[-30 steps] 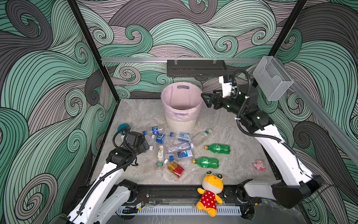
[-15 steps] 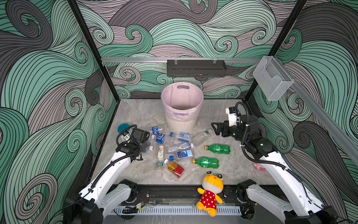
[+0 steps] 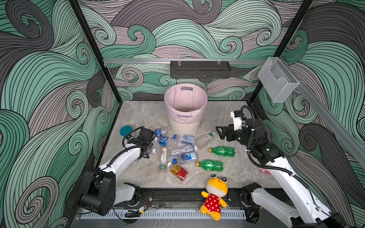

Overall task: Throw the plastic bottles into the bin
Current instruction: 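Close the left gripper on the clear blue-labelled bottle and lift it, then carry the bottle over the bin with the left gripper and release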

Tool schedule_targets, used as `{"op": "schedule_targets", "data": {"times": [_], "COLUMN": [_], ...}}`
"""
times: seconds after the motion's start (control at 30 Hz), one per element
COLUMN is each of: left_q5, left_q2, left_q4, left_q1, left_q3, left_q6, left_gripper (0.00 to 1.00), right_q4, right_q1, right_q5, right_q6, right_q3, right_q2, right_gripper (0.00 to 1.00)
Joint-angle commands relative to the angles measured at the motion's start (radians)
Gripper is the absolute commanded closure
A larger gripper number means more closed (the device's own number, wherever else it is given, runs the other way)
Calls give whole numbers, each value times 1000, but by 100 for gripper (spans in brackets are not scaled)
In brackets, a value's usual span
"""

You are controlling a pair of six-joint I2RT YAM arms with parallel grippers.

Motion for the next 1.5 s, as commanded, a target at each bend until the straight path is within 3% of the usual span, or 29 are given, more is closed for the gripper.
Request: {"op": "schedule_targets", "data": {"times": [0.0, 0.2, 0.43, 0.73, 0.87, 1.07, 1.47], "left_q5": [-29, 6, 61, 118, 122, 125, 168], "left_q2": [56, 110, 146, 131, 32, -104, -463], "left_q4": [0, 63, 72, 53, 20, -73, -92], "left_q1": [9, 16, 20, 22, 22, 22, 22], "left_q3": [36, 15, -11, -44, -35, 25, 61], "left_q6": [-28, -25, -10, 53, 115, 241, 518], "left_gripper": [5, 19, 21, 44, 54, 61, 63], "right_q4": [9, -26, -39, -42, -44, -74, -152], "right_q1": [-6, -7, -11, -11, -12, -15, -31], "right_q5": [-1, 19, 36, 35, 40, 74, 167], "right_q6": [5, -1, -8, -6, -9, -14, 3], "right_q3": [-18, -31, -41, -36, -40, -37, -84], "right_q2": [-18, -36, -59, -57, -61, -61, -66], "right_gripper": [8, 8, 8, 8, 9, 9, 9]}}
